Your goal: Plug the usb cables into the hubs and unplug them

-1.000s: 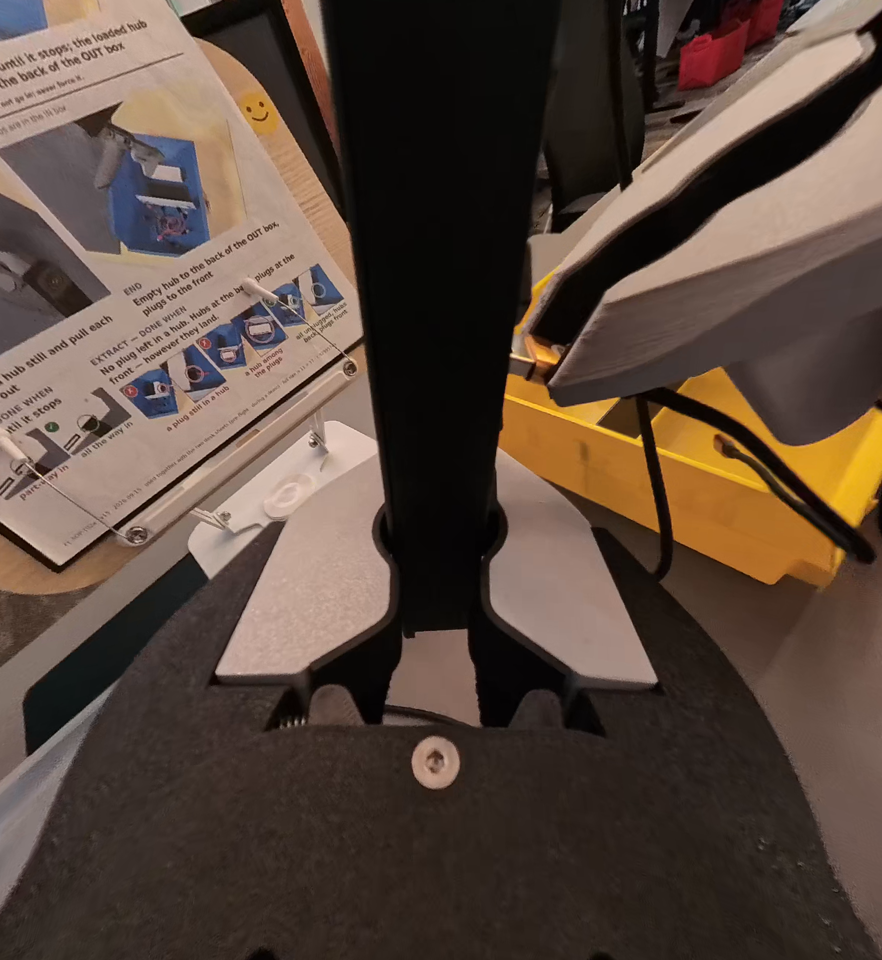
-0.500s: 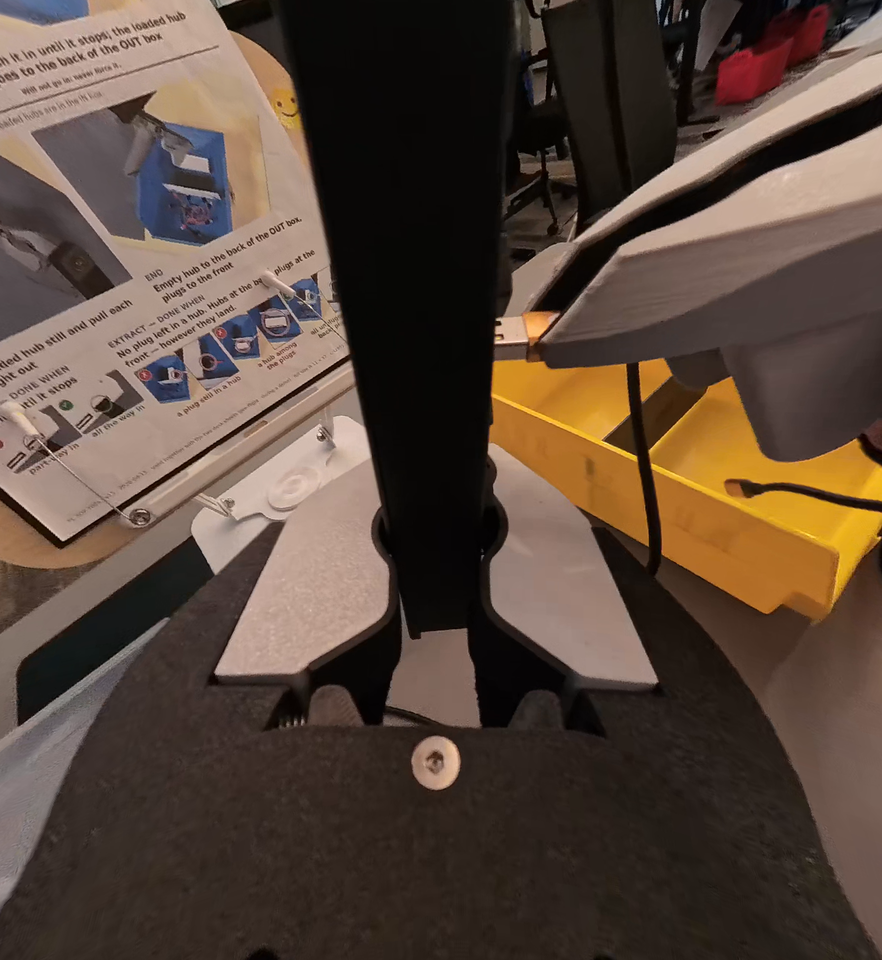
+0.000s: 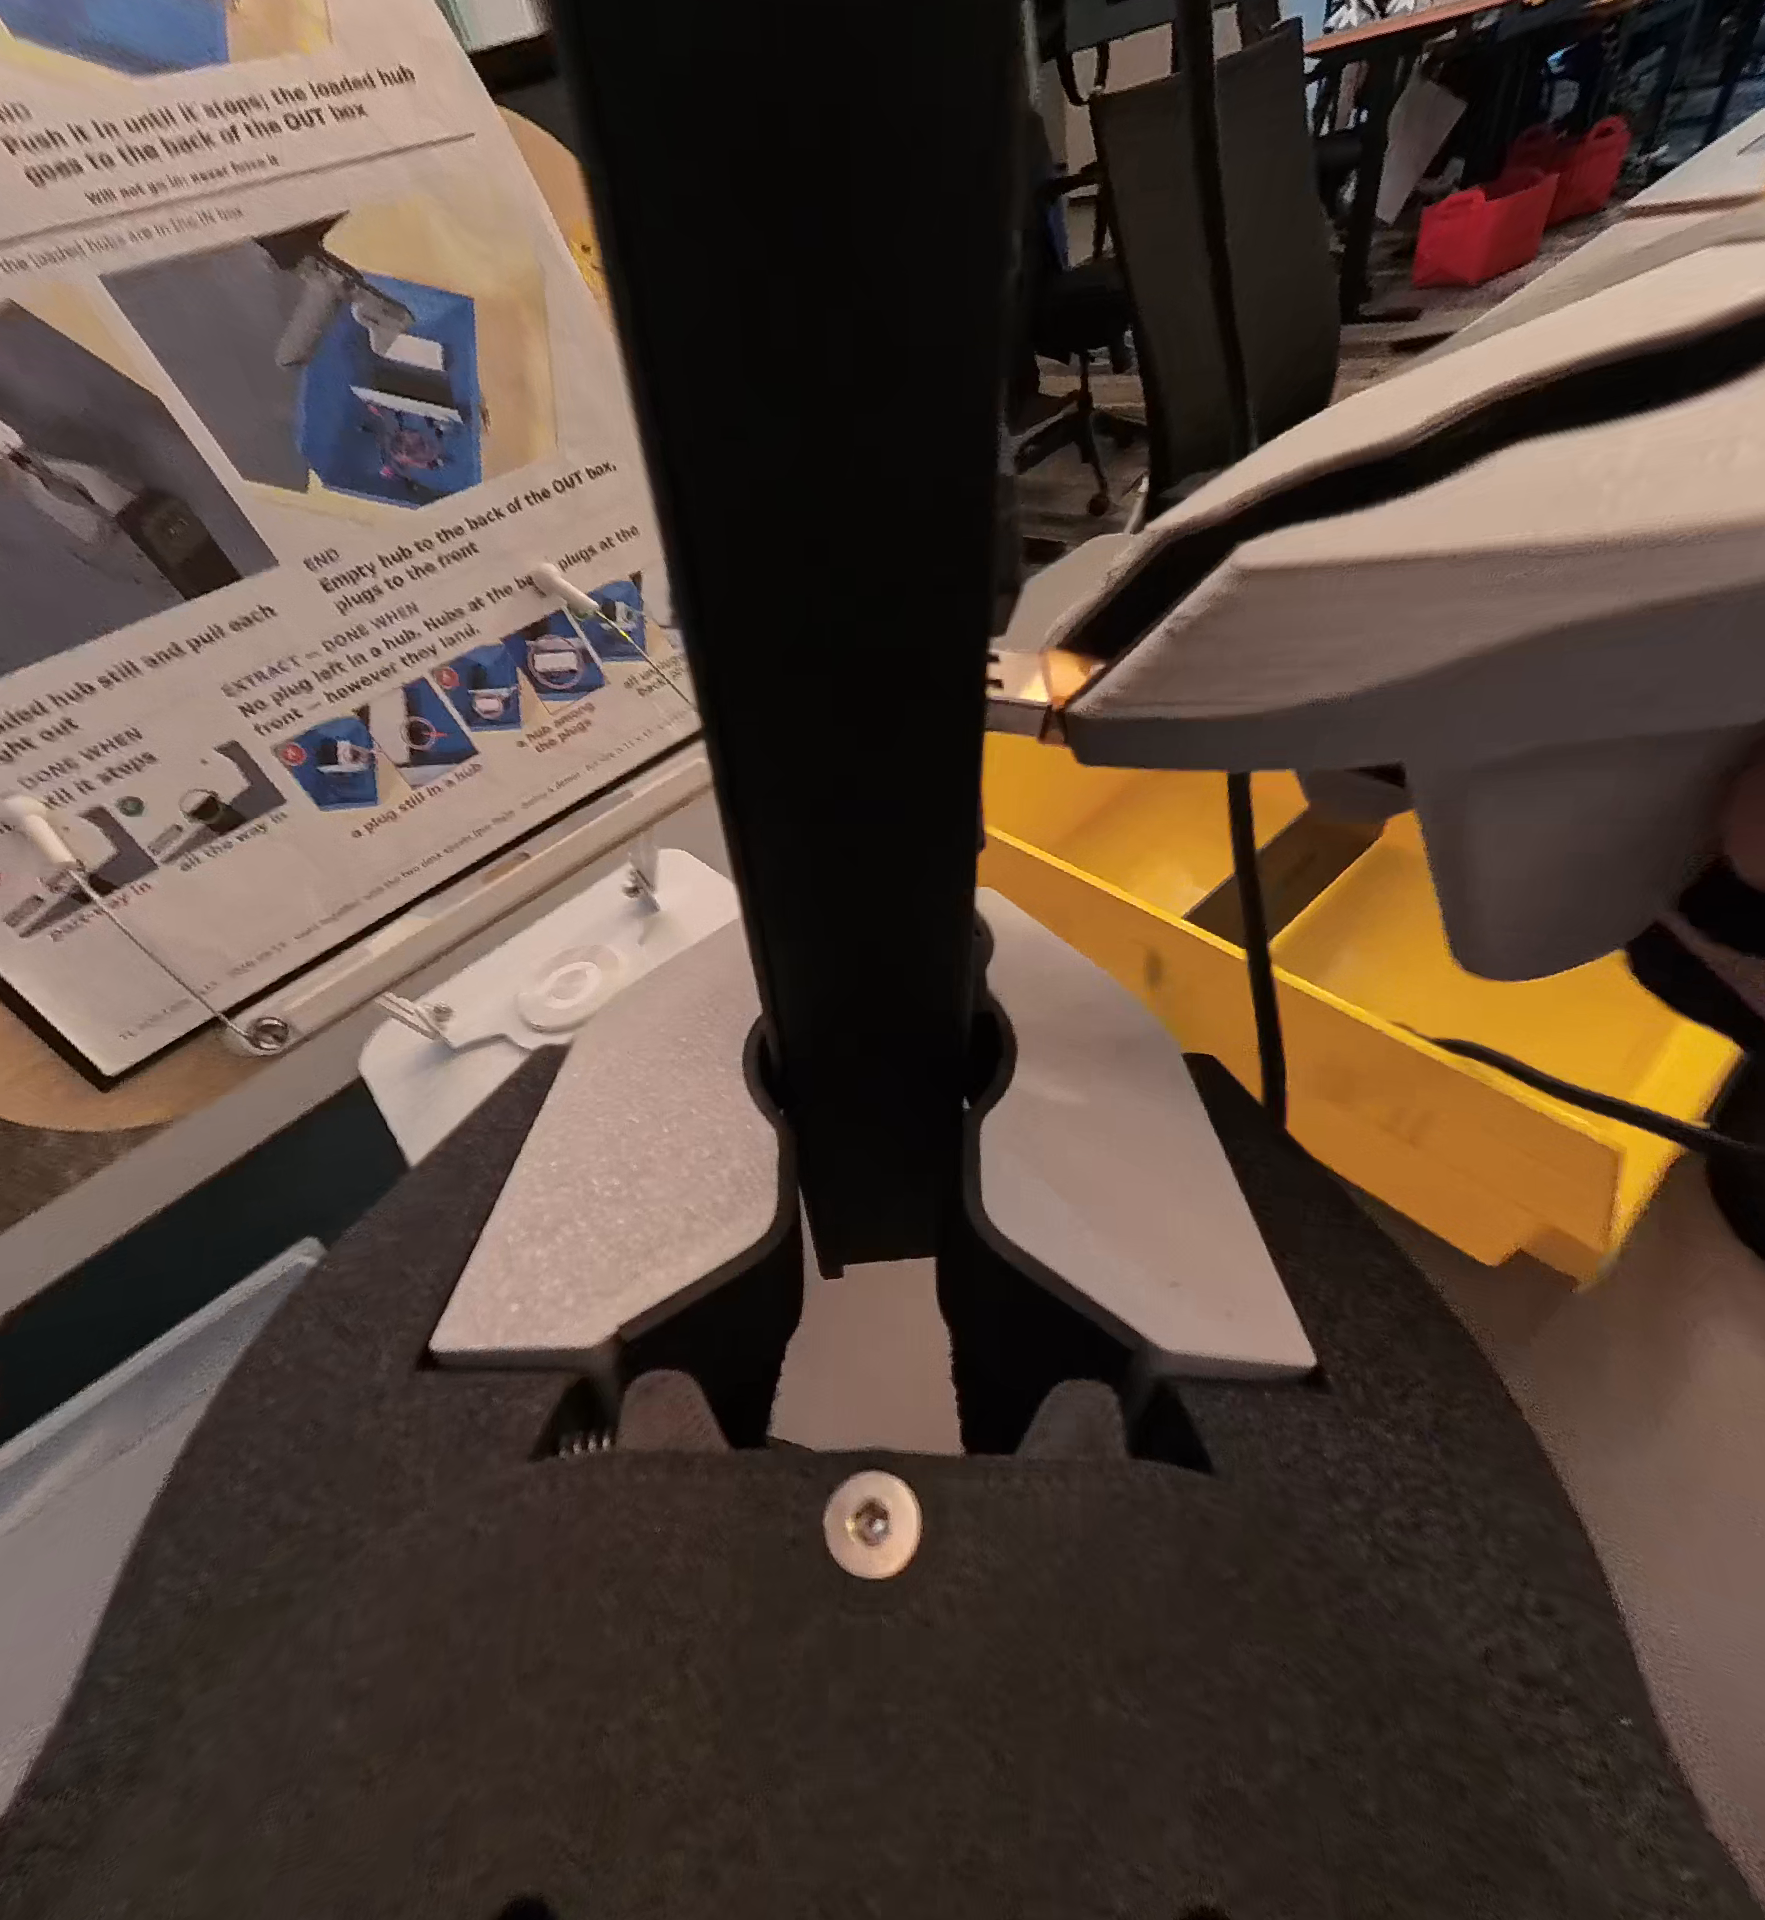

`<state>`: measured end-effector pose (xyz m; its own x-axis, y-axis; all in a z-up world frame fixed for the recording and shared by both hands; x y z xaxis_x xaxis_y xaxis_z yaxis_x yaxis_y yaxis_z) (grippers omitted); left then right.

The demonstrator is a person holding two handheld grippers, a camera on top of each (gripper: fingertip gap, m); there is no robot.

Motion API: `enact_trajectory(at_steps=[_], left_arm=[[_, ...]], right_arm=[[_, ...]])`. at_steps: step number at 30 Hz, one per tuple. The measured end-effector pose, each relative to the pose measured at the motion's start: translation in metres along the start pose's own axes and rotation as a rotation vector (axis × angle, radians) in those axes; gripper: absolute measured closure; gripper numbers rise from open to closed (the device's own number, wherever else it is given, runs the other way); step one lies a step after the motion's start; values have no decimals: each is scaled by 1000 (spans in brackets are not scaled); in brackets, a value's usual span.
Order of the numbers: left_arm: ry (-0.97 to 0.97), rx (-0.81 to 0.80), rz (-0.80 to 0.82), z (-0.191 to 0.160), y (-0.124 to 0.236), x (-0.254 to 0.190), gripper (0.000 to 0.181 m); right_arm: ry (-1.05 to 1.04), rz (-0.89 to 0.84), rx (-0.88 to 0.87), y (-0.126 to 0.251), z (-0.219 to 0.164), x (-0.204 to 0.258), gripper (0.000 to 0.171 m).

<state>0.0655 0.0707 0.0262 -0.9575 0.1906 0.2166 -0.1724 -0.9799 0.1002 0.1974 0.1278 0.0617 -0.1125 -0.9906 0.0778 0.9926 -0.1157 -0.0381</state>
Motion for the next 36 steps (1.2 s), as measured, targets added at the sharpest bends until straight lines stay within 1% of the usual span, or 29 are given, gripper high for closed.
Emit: enact_trajectory(at_steps=[3, 5, 10, 15, 17, 21, 29, 31, 36], left_arm=[[-77, -7, 36, 0, -1, -5, 155], [-115, -5, 45, -1, -3, -8, 154], [-107, -23, 38, 0, -2, -7, 155], [-135, -55, -17, 3, 1, -9, 154], [-114, -71, -16, 3, 1, -8, 155], [35, -72, -63, 0, 0, -1, 155], [69, -49, -9, -2, 0, 2, 155], [84, -55, -16, -1, 1, 3, 155], [59, -70, -15, 1, 1, 0, 155]], right_arm=[[-112, 46, 10, 2, 0, -7, 156], [-100, 36, 12, 3, 0, -7, 156], [-44, 21, 2, 3, 1, -3, 156], [-8, 44, -32, 6, 5, -1, 156], [17, 36, -55, 6, 4, 1, 156], [85, -2, -50, 1, 3, 5, 155], [183, -57, 6, 2, 3, 9, 154], [197, -58, -5, 3, 3, 10, 155], [153, -40, -16, 5, 5, 9, 155]])
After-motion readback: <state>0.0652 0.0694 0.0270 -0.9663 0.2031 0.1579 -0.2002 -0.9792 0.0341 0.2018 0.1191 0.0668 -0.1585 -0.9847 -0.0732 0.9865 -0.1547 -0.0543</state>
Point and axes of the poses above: each gripper's, where its closed fingertips meet, y back along the fingers, z out of its top, x = y × z across the jaws, the point moved 10 cm from there along y, back along the fingers, and after that the axes turned 7 degrees about -x, right-handed, at the moved point
